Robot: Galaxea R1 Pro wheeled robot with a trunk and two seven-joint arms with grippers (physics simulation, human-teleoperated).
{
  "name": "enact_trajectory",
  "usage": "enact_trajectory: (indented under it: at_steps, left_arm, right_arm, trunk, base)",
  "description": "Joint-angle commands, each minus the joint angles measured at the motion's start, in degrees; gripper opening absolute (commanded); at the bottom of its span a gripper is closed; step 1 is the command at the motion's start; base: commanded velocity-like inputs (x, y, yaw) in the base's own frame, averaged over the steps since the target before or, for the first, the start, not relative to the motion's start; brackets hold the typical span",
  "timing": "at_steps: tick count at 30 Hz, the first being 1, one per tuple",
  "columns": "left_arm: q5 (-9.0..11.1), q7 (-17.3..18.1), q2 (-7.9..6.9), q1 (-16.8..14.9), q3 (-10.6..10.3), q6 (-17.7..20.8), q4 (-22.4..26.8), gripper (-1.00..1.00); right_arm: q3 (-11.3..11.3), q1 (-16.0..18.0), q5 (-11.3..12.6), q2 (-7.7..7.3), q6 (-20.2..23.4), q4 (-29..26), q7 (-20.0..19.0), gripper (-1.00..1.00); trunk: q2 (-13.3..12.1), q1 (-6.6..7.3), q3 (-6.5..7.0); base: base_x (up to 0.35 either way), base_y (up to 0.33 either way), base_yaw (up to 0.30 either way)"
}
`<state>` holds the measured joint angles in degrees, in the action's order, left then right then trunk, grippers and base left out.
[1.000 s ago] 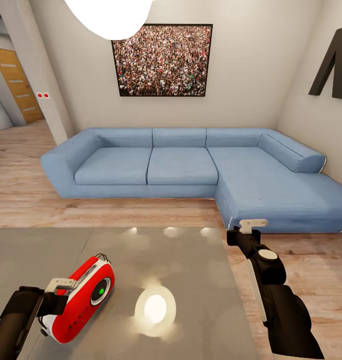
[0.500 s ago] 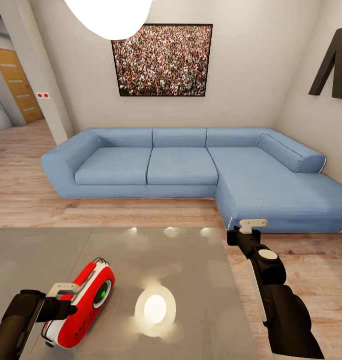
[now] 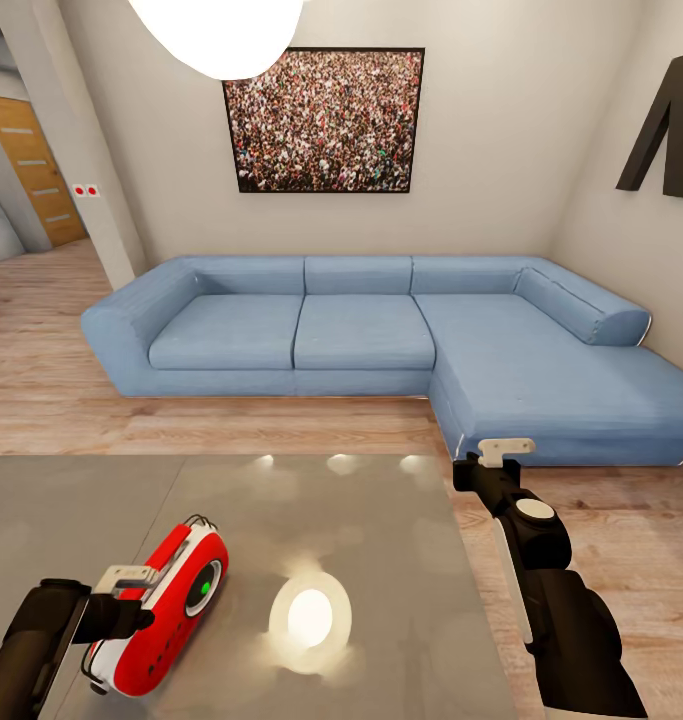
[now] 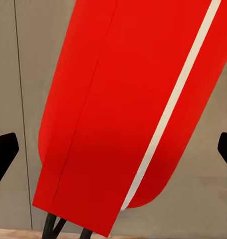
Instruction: Turn on the radio receiver that's on the table in the living room.
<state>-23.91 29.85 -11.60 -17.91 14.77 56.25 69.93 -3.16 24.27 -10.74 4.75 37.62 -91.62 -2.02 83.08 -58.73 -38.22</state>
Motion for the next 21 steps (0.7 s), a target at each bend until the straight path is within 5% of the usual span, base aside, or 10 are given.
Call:
enact_trajectory:
  at_steps: [1, 21]
  left_arm:
    - [0.0, 0.0, 0.0, 0.0, 0.0, 0.0, 0.0, 1.0]
    - [0.0, 0.0, -0.01, 0.0, 0.0, 0.1, 0.1, 1.0]
  right_arm:
    - [0.0, 0.0, 0.0, 0.0, 0.0, 0.0, 0.0, -1.0]
    - [0.0, 0.0, 0.0, 0.0, 0.0, 0.0, 0.0, -1.0]
  trunk:
    - [0.0, 0.0, 0.0]
    - [0.0, 0.0, 0.0]
  base:
    - [0.0, 0.0, 0.0]
    - [0.0, 0.0, 0.0]
